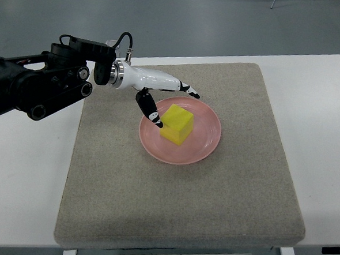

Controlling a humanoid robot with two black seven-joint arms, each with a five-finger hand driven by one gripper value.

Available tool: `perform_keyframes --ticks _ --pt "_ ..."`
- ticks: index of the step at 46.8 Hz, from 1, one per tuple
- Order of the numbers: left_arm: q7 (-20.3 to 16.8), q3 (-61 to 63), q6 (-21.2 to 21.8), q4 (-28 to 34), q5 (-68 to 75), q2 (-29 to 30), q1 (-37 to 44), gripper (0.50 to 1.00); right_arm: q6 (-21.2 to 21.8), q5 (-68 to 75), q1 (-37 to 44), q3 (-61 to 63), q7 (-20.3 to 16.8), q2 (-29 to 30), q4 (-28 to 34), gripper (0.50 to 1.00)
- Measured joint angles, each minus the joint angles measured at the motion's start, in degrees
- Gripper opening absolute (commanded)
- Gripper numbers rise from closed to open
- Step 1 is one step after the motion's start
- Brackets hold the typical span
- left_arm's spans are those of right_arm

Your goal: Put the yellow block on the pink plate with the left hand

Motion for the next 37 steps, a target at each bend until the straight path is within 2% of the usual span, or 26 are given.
perform_keyframes --ticks 5,17,28,30,37 --pt "0.02 -0.06 0.69 0.97 0.17 1.52 -0.06 0.96 0.0 0.0 0.01 0.0 0.0 0.0 0.0 0.924" --pt "0.03 -0.29 2.88 9.72 -0.24 3.31 0.79 0.945 0.0 0.0 0.0 0.0 0.0 0.0 0.01 0.924" --pt "0.02 -0.41 8.23 16.09 -0.77 2.98 2.13 0.924 0.0 0.0 0.0 0.0 0.0 0.0 0.0 0.924" --pt "0.07 -0.41 8.59 17.43 -1.45 2.79 2.3 0.904 0.0 0.0 0.0 0.0 0.0 0.0 0.0 0.924" --pt "0.44 -0.36 9.12 22.74 -7.55 1.76 3.53 0.9 0.0 0.0 0.02 0.0 0.0 0.0 0.0 0.924"
